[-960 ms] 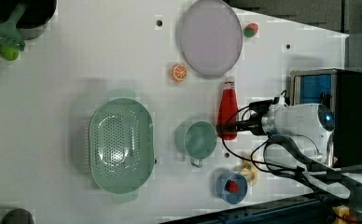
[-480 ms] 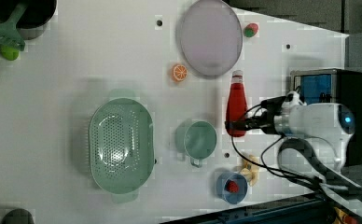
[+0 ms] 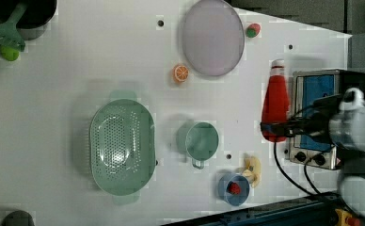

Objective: Pick Ketchup from the table and place it in strainer.

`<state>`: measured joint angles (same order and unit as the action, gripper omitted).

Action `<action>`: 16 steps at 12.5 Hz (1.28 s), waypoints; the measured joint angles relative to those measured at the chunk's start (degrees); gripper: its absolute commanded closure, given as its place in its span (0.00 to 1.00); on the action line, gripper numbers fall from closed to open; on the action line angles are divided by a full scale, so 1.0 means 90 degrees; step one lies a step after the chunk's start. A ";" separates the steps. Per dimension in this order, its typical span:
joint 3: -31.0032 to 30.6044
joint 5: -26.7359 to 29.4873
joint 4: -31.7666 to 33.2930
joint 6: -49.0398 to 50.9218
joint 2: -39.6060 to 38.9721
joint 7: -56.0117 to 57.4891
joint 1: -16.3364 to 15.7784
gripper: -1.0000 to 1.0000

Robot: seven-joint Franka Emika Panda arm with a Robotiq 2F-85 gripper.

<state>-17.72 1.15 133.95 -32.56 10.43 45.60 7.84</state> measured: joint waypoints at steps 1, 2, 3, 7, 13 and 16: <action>-0.0199 0.0169 -0.0224 0.0255 0.0200 -0.0317 -0.0043 0.36; -0.0483 0.0482 -0.0472 0.0357 0.0242 -0.0656 -0.0052 0.36; -0.0786 0.0615 -0.0622 0.0323 0.0218 -0.0998 -0.0098 0.36; -0.2028 0.0855 -0.0870 0.0180 -0.0363 -0.2446 -0.0500 0.36; -0.3321 0.0664 -0.0783 -0.1492 -0.1901 -0.4489 -0.0765 0.36; -0.3287 0.0061 -0.0783 -0.1993 -0.2530 -0.4914 -0.0831 0.32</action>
<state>-47.31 1.70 126.90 -50.50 -12.34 1.38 0.37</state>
